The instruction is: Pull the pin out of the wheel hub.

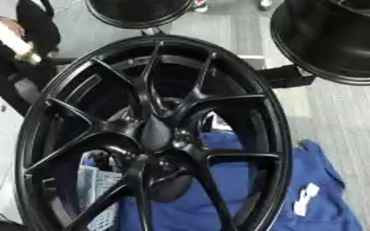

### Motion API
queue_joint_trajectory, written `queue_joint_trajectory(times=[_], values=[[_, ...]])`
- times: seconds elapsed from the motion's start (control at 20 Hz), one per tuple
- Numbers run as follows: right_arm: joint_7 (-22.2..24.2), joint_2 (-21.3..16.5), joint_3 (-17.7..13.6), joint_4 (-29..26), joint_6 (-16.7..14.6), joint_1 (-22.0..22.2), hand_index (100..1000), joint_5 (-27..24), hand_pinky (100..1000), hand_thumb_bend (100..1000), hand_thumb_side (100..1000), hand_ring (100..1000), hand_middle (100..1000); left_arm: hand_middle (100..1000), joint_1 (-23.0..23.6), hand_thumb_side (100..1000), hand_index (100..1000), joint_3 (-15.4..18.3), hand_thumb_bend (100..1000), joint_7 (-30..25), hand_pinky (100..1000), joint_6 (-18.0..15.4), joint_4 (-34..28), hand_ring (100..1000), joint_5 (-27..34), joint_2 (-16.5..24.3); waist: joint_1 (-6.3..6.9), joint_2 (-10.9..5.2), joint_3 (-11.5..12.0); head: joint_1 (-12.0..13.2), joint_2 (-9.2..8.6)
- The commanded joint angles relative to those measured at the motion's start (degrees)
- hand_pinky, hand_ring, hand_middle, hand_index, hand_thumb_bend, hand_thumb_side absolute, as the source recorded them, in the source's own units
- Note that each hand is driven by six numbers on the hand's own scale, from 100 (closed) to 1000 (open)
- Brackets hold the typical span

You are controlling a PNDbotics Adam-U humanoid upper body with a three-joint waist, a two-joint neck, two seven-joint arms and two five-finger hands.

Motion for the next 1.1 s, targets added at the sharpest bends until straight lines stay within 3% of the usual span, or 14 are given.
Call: queue_joint_trajectory(times=[0.05, 0.1, 0.25, 0.3, 0.35, 0.45, 0.5, 0.55, 0.65, 0.85, 1.1], values=[[-1.27, -1.76, -0.84, -0.86, 0.97, -0.34, 706, 0.51, 666, 100, 587, 611, 530, 475, -0.16, 100, 596, 2.82, 393, 0.25, 593, -2.82, 6.57, 485, -2.65, 2.93, -0.04, -1.08, -0.08, 0.17, -0.48], [-1.23, -1.74, -0.81, -0.86, 0.97, -0.42, 707, 0.48, 666, 100, 586, 611, 530, 503, 0.15, 100, 629, 2.76, 424, -0.26, 636, -3.97, 7.89, 529, -3.81, 2.90, -0.14, -1.04, -0.19, 0.26, -0.61], [-1.11, -1.66, -0.78, -0.86, 0.99, -0.65, 707, 0.40, 666, 100, 586, 611, 530, 789, 1.25, 100, 860, 2.01, 554, -2.83, 857, -7.50, 9.92, 811, -8.11, 2.69, -0.40, -0.85, -0.59, 0.56, -0.84], [-1.07, -1.63, -0.76, -0.86, 1.01, -0.72, 707, 0.35, 666, 100, 586, 611, 530, 829, 1.56, 224, 900, 1.57, 592, -4.89, 899, -9.19, 10.04, 855, -9.24, 2.52, -0.49, -0.77, -0.74, 0.64, -0.89], [-1.05, -1.63, -0.74, -0.86, 1.03, -0.77, 707, 0.31, 667, 100, 585, 611, 530, 851, 1.71, 370, 918, 1.41, 626, -6.99, 911, -10.83, 10.24, 872, -10.26, 2.39, -0.56, -0.71, -0.84, 0.67, -0.88], [-1.05, -1.64, -0.76, -0.86, 1.05, -0.83, 707, 0.26, 667, 100, 585, 611, 530, 870, 1.77, 420, 931, 1.40, 640, -9.88, 916, -13.40, 10.61, 885, -11.96, 2.16, -0.62, -0.63, -0.97, 0.72, -0.83], [-1.05, -1.65, -0.76, -0.86, 1.05, -0.87, 707, 0.23, 666, 100, 586, 611, 530, 869, 1.68, 501, 933, 1.48, 640, -10.60, 910, -14.21, 10.68, 879, -12.58, 2.03, -0.64, -0.58, -1.01, 0.69, -0.84], [-1.05, -1.66, -0.74, -0.86, 1.05, -0.91, 707, 0.19, 666, 100, 586, 611, 529, 851, 1.56, 524, 922, 1.60, 631, -10.94, 892, -14.71, 10.70, 862, -13.10, 1.91, -0.64, -0.54, -1.02, 0.65, -0.81], [-1.09, -1.65, -0.75, -0.86, 1.03, -0.92, 706, 0.16, 666, 100, 586, 611, 529, 786, 1.29, 490, 863, 1.93, 547, -10.48, 838, -14.61, 10.78, 800, -13.95, 1.70, -0.60, -0.49, -0.95, 0.62, -0.72], [-1.18, -1.64, -0.73, -0.86, 0.99, -0.96, 706, 0.13, 666, 100, 585, 611, 529, 669, 0.39, 334, 785, 2.91, 377, -4.80, 763, -10.82, 10.61, 691, -13.39, 0.97, -0.59, -0.50, -0.76, 0.49, -0.54], [-0.88, -2.14, -0.63, -0.86, 1.10, -1.36, 707, 0.39, 669, 100, 579, 613, 531, 603, 0.09, 245, 751, 2.51, 314, 4.06, 726, -11.85, 5.73, 623, -5.66, -0.08, -0.77, -0.70, -0.83, 0.43, -0.53]])
